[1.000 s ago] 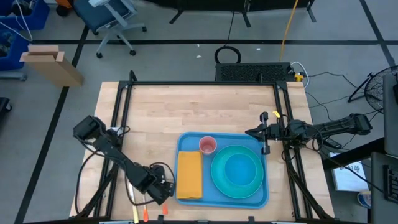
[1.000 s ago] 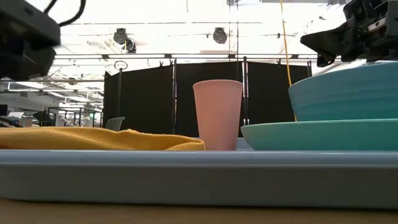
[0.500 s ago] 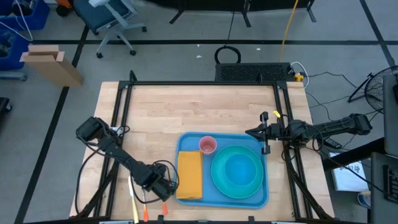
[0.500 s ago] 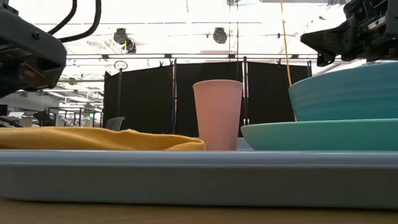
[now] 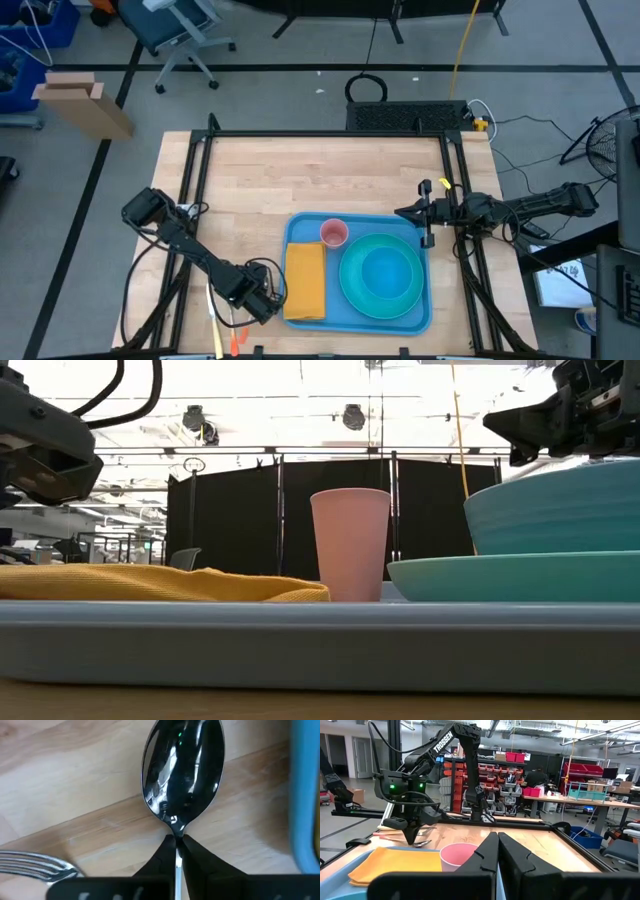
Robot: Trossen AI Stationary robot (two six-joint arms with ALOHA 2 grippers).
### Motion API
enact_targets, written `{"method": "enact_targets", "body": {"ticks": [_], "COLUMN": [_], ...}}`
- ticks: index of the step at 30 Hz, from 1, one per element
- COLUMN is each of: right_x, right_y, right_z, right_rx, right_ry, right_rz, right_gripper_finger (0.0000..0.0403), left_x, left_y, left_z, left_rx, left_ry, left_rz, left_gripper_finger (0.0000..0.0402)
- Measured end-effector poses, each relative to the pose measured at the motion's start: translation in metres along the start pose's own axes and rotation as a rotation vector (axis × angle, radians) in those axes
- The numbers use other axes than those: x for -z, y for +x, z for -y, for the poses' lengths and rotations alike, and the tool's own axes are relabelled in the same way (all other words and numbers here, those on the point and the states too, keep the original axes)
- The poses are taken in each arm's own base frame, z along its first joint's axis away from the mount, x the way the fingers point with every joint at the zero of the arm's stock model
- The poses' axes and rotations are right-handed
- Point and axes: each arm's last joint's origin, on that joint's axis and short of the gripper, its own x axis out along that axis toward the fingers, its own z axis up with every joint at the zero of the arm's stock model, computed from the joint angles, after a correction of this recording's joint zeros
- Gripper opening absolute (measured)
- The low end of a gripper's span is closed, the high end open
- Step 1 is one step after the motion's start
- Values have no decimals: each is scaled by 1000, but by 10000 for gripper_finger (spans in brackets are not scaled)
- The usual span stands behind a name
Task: Set up tray
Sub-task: Put the orange spoon on the orange napkin
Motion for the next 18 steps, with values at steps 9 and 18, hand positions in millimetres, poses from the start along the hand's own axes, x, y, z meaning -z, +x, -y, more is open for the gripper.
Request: {"method": "enact_targets", "body": {"ticks": [9, 18], "right_x": [0, 0], "right_y": [0, 0], "right_z": [0, 0], "right_rx": [0, 0], "right_ry": [1, -7], "right_rz": [2, 3], "right_gripper_finger": [0, 0], "left_x": [0, -3], "left_y": [-3, -49], "left_z": [1, -4], "left_rx": [30, 183], "left_ry": [-7, -29], "left_rz": [44, 105], "left_gripper_finger": [16, 17]}}
